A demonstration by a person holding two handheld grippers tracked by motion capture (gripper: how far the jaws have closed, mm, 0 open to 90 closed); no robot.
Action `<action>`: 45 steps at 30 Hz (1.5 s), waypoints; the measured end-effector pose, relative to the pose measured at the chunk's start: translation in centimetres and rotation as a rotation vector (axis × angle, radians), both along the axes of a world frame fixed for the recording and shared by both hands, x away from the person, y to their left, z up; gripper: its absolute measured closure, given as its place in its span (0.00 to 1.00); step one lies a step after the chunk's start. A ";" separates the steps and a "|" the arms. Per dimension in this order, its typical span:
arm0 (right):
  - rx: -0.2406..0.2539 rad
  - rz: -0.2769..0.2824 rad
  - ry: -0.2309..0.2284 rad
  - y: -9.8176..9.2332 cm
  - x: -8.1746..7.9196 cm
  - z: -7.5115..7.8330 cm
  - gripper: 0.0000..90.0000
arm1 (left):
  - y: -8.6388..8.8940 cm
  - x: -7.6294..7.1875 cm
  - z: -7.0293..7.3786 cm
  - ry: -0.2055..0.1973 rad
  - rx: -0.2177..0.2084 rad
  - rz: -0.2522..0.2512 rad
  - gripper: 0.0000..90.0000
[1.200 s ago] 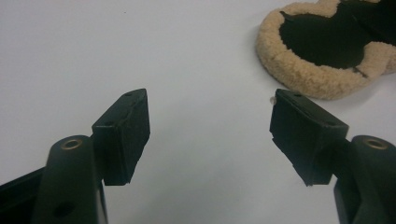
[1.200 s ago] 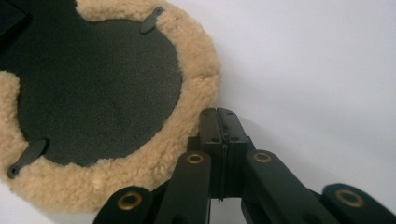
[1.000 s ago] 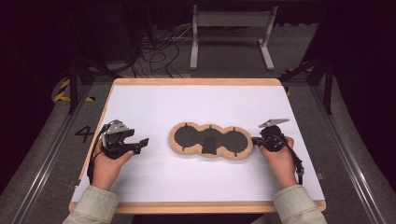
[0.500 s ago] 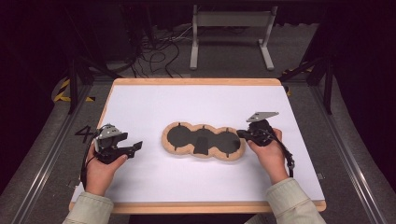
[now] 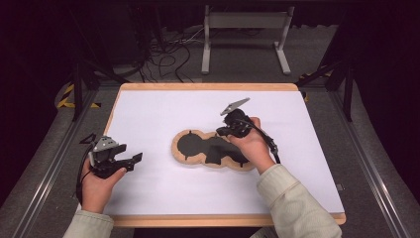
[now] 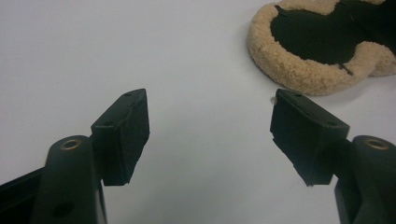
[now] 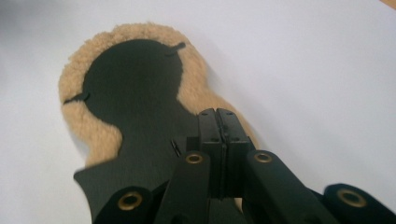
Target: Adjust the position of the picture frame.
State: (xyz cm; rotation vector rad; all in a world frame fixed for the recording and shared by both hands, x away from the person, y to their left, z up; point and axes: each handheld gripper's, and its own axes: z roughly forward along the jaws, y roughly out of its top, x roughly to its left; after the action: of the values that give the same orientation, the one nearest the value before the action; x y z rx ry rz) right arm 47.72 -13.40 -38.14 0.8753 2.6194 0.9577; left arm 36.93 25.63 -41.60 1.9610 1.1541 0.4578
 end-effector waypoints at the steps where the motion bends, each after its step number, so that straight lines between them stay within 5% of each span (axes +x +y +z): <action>1: -0.008 0.011 -0.006 0.6 0.3 0.0 1.00 | 0.0 0.0 0.0 -0.001 0.002 -0.001 0.32; 10: -0.050 0.009 0.022 4.1 3.0 -1.6 1.00 | -0.4 0.4 0.0 0.005 0.004 -0.021 0.32; 22: -0.105 -0.038 0.084 5.5 5.2 -4.2 1.00 | -0.5 0.5 -0.1 0.008 0.007 -0.024 0.32; 39: -0.189 0.084 0.076 7.6 2.5 -4.3 1.00 | -1.2 1.1 -0.2 0.008 0.012 -0.040 0.32; 45: -0.121 0.047 0.006 6.7 2.0 -3.1 0.95 | -1.4 1.3 0.1 0.006 0.007 -0.051 0.32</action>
State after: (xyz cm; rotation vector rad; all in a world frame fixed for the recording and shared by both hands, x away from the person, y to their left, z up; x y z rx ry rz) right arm 49.70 -6.66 -41.28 0.7926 2.6811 0.7994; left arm 38.24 24.19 -41.54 1.9949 1.1046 0.4294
